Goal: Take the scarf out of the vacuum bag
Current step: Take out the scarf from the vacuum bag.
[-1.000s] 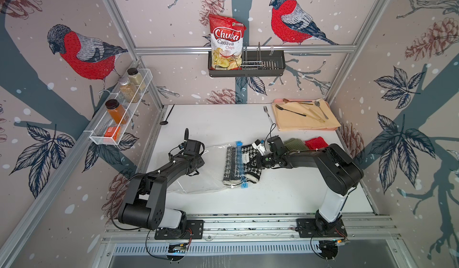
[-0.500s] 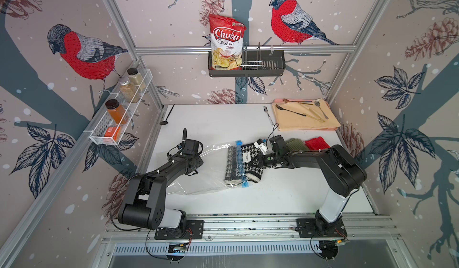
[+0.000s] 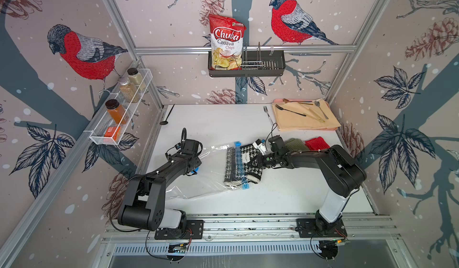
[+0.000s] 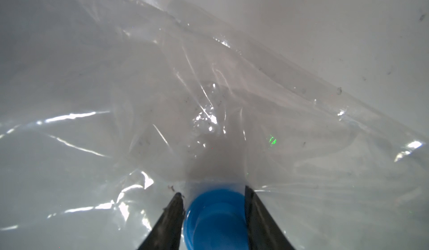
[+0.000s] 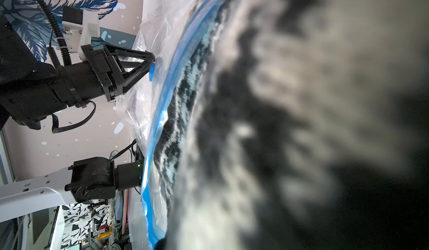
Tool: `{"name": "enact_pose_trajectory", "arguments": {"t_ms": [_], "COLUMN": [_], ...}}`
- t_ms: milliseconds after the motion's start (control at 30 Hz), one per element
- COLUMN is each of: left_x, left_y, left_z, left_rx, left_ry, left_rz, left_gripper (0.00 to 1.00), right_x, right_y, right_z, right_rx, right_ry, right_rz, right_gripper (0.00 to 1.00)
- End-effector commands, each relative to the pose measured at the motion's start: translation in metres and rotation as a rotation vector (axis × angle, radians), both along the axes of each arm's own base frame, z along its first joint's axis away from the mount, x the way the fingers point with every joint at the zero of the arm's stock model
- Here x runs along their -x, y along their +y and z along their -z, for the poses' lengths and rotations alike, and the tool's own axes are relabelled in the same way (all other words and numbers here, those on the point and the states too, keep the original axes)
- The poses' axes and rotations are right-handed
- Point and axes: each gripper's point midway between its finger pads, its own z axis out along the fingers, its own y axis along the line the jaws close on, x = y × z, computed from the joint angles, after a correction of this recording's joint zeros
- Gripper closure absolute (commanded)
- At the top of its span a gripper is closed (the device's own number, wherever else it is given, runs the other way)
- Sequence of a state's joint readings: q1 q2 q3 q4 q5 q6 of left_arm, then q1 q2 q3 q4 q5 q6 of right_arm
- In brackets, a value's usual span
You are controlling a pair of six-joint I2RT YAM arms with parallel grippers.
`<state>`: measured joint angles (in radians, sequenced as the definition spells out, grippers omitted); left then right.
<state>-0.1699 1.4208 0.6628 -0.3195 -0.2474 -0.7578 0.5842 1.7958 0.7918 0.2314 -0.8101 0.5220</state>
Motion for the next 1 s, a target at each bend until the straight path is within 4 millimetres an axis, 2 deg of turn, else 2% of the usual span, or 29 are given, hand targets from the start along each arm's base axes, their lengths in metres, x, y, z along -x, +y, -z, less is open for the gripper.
{"name": "enact_pose_trajectory", "arguments": {"t_ms": [0,333,567,967], "left_x": [0.003,0.001,0.001,-0.001], "left_y": [0.007,0.007,0.009,0.007], "left_z": [0.002,0.005,-0.003,-0.001], "left_rx": [-0.032,-0.033,-0.042,-0.032], "left_ry": [0.015,0.016,-0.004,0.004], "left_rz": [-0.015,-0.017,-0.029,-0.029], "left_gripper": [0.55,0.54,0.54,0.53], "right_x": [0.001,0.002,0.000,-0.002], "right_y": [0.005,-0.002,-0.011,-0.016], "right_z": [-0.008,-0.019,-0.017,-0.013], "right_rx": [-0.036,-0.042,-0.028,0.007], "right_ry": [-0.019,-0.035,-0.028,-0.046], "right_rz": [-0.021,-0.013,0.010,0.034], "right_gripper": [1.00,1.00,1.00,1.00]}}
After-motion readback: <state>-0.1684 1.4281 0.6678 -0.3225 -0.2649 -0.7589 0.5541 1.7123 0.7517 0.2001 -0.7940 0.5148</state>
